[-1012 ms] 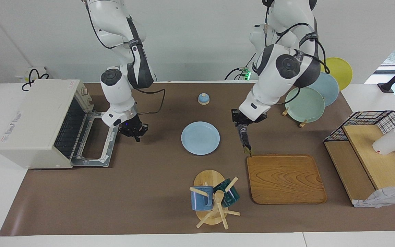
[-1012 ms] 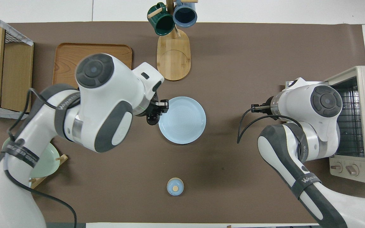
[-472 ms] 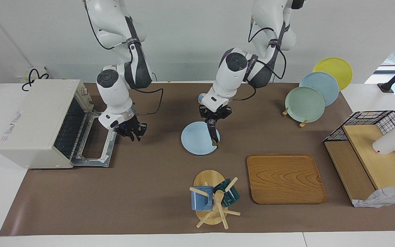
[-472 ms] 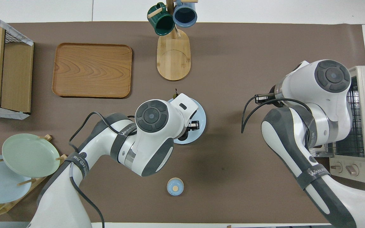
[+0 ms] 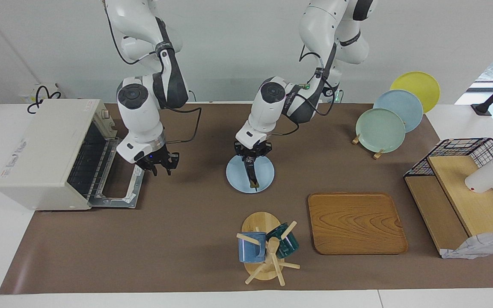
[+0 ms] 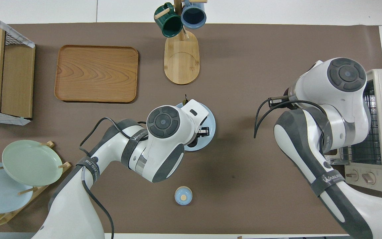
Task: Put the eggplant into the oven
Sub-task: 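Carry the eggplant to the blue plate while the right gripper lowers the door, then release the eggplant on the plate while the right gripper moves toward it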
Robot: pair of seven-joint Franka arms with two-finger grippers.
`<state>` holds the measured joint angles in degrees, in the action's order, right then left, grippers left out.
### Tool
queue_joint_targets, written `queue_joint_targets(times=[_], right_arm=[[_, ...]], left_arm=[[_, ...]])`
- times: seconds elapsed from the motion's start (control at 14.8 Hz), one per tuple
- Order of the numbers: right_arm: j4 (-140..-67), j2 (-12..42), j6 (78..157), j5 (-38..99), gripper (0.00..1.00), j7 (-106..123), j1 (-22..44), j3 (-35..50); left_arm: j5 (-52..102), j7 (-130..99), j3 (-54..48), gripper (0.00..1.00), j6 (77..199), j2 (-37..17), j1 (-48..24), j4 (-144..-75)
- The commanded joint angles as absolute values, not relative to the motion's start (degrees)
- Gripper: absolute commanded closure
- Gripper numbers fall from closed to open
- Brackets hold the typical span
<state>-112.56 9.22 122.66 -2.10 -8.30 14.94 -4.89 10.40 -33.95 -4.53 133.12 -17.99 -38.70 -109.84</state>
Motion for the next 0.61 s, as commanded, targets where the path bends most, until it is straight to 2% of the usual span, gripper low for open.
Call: queue_joint_targets(times=[0.0, 0.07, 0.34, 0.54], right_arm=[[-110.57, 10.55, 121.90, -2.99, 0.36, -8.17, 14.68, -4.57], [-110.65, 10.55, 122.08, -3.08, 0.27, -8.17, 14.68, -4.57], [-110.66, 10.63, 122.87, -3.08, 0.26, -8.17, 15.64, -4.40], [-110.65, 11.07, 125.68, -2.90, 0.23, -13.86, 20.56, -4.48]], left_arm=[[11.34, -32.34, -3.69, 0.00, 133.86, -17.05, -39.55, -111.71], [11.34, -32.08, -3.69, 0.00, 133.77, -17.05, -39.55, -111.71], [11.34, -30.67, -3.78, 0.00, 133.24, -16.70, -38.85, -111.53], [11.34, -30.24, -3.69, 0.00, 131.49, -15.56, -37.10, -111.10]])
